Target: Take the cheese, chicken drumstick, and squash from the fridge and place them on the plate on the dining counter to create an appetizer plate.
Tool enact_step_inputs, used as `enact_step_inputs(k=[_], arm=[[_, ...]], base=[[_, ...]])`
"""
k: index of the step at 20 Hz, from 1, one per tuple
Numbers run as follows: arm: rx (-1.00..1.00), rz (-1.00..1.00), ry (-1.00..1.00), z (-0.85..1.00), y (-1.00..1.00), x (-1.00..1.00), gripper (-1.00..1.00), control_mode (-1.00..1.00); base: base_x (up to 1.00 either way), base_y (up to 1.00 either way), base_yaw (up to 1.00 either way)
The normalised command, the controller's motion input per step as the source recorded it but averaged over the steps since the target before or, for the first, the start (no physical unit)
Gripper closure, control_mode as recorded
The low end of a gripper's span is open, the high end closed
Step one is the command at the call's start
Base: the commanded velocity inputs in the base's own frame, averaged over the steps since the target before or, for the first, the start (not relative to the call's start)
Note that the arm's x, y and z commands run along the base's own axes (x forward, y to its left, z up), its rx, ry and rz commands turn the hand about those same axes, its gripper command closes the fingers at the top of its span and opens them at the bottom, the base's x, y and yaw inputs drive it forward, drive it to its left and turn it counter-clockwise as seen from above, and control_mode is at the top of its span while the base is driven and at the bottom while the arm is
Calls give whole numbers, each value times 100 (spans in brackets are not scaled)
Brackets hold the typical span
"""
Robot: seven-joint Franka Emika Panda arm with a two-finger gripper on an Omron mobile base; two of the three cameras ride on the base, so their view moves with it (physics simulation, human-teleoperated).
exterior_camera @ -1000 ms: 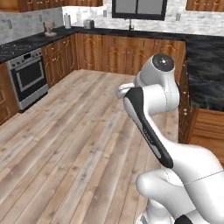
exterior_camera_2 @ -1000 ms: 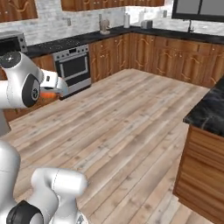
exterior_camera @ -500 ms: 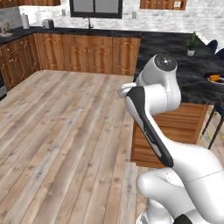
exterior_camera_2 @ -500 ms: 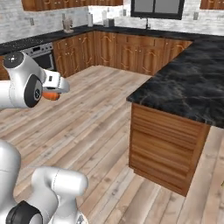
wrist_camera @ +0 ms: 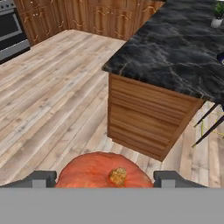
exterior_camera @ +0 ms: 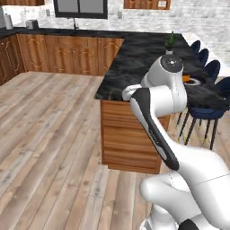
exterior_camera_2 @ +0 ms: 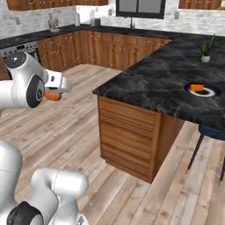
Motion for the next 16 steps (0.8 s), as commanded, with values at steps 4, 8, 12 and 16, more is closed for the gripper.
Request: enact_step_inputs(k=[4, 8, 12, 16], arm=[[0, 0, 0, 0, 0, 0, 100, 100], [0, 0, 0, 0, 0, 0, 100, 100], [0, 0, 0, 0, 0, 0, 100, 100], [0, 0, 0, 0, 0, 0, 100, 100]], base=[[0, -100, 1], [0, -100, 14], [5, -100, 24], [8, -100, 30]])
